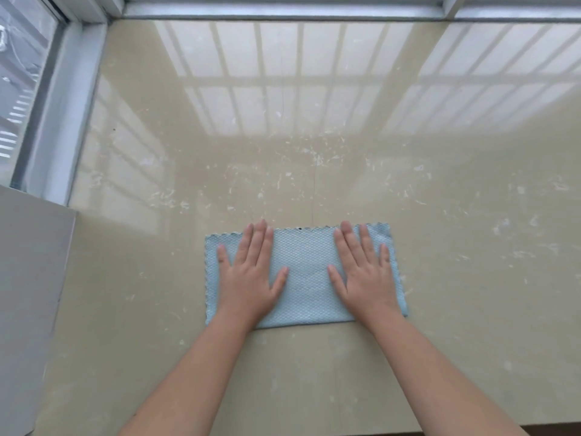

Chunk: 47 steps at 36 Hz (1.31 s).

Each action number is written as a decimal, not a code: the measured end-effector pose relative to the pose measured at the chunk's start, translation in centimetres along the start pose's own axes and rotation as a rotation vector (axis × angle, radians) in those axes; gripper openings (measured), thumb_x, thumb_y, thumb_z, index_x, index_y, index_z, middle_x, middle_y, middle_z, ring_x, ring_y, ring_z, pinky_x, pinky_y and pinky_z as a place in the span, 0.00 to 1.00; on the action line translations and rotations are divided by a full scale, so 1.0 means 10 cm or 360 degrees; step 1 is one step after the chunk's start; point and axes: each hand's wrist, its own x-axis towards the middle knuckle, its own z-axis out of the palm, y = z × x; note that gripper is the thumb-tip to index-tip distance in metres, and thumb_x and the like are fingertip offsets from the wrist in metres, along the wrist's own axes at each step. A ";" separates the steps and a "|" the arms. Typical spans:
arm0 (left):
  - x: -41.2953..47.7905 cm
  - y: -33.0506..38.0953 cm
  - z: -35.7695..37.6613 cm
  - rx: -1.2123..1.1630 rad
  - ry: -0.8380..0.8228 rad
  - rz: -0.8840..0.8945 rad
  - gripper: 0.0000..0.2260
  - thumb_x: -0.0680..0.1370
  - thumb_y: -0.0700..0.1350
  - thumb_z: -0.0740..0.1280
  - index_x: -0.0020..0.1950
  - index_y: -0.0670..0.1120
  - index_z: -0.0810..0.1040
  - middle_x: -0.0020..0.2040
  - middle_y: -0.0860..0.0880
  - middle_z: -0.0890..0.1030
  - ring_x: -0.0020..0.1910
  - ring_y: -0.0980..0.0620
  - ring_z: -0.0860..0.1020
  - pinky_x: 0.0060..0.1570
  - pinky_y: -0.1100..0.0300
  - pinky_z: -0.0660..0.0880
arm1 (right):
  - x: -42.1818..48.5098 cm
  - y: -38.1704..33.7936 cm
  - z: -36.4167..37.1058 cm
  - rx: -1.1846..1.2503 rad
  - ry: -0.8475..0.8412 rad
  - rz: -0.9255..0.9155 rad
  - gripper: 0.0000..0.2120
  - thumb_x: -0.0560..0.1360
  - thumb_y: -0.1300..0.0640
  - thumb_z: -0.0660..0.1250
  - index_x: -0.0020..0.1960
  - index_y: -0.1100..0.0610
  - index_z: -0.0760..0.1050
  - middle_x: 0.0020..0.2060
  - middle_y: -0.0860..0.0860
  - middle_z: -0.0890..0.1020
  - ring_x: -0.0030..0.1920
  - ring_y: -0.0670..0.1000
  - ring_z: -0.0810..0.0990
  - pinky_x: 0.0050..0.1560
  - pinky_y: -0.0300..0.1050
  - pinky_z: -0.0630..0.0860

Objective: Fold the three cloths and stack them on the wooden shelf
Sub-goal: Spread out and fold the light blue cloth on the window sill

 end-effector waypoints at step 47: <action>-0.32 0.25 -0.24 0.0024 0.0468 0.0216 0.13 0.70 0.41 0.58 0.51 0.41 0.76 0.48 0.44 0.81 0.47 0.47 0.74 0.45 0.54 0.66 | -0.17 -0.19 -0.31 0.0184 0.0327 -0.0229 0.15 0.69 0.58 0.54 0.54 0.57 0.69 0.50 0.56 0.80 0.58 0.53 0.71 0.70 0.55 0.50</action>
